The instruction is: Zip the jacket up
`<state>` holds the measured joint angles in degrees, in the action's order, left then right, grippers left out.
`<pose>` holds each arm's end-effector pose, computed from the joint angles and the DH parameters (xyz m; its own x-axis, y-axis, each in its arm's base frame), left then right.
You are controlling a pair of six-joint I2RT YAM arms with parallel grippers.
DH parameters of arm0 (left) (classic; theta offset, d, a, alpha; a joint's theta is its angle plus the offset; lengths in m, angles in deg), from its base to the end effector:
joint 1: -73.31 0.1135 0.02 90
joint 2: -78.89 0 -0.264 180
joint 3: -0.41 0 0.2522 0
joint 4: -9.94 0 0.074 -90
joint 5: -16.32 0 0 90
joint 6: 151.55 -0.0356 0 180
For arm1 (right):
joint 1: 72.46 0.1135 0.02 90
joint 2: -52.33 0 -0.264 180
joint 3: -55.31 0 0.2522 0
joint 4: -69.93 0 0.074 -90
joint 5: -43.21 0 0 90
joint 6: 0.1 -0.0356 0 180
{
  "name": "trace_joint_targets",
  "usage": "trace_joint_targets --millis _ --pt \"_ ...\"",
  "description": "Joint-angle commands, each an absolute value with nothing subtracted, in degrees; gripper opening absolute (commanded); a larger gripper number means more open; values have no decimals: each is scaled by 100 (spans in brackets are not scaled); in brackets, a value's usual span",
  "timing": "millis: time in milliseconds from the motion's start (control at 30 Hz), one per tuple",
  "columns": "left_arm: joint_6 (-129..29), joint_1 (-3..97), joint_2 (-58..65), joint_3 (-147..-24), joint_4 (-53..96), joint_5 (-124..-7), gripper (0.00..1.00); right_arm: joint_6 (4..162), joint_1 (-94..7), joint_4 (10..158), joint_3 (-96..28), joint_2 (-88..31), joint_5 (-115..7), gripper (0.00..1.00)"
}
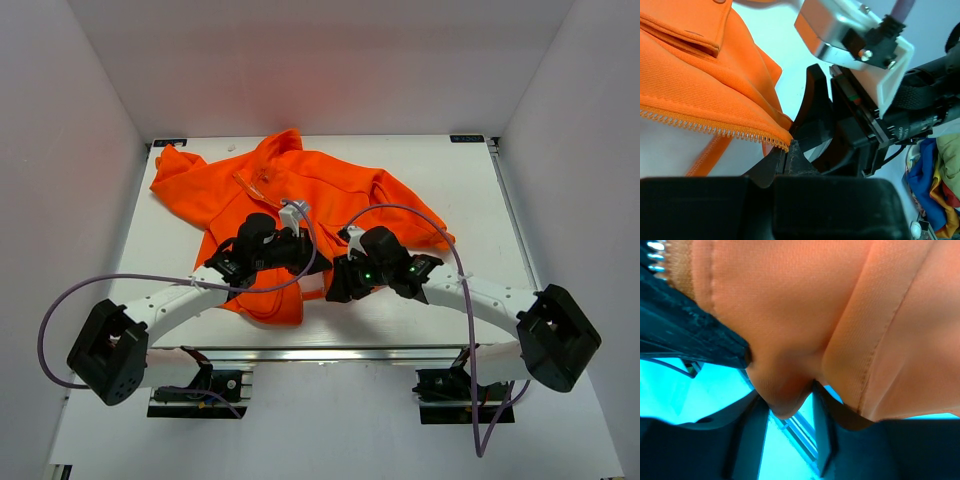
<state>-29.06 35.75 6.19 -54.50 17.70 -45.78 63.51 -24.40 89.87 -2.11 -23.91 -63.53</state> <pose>0.2093 -0.1819 0.2430 -0.7575 -0.0163 -0.6526 0.5530 0.5151 -0.6549 0.1797 0.2153 0.2209 -0.7582 -0.2069 -0.6184 -0.5866 0.6307 0.5081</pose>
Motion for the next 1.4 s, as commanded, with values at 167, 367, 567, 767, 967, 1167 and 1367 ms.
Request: trace_joint_targets --millis 167,367,567,767,967,1167,1367 --pt "-2850 3578 964 -5440 1658 -4432 0 6222 -2429 8686 -336 -2176 -6420 43" --pt "-2771 3578 1007 -5422 1658 -4424 0 6178 -2429 8624 -301 -2062 -6314 46" --pt "-2665 3587 1042 -5396 1632 -4432 0 6116 -2429 8571 -345 -2088 -6209 46" --pt "-2481 3578 1043 -5264 1421 -4397 0 5950 -2420 8449 -266 -2193 -6103 46" --pt "-2340 3578 1113 -5141 1289 -4371 0 5853 -2420 8255 -213 -2255 -6147 24" --pt "-2296 3587 1245 -5132 1386 -4582 0 6020 -2420 8299 -248 -2351 -6533 25" --pt "-2112 3578 1280 -5141 1324 -4643 0 6046 -2420 8334 -239 -2378 -6499 40"
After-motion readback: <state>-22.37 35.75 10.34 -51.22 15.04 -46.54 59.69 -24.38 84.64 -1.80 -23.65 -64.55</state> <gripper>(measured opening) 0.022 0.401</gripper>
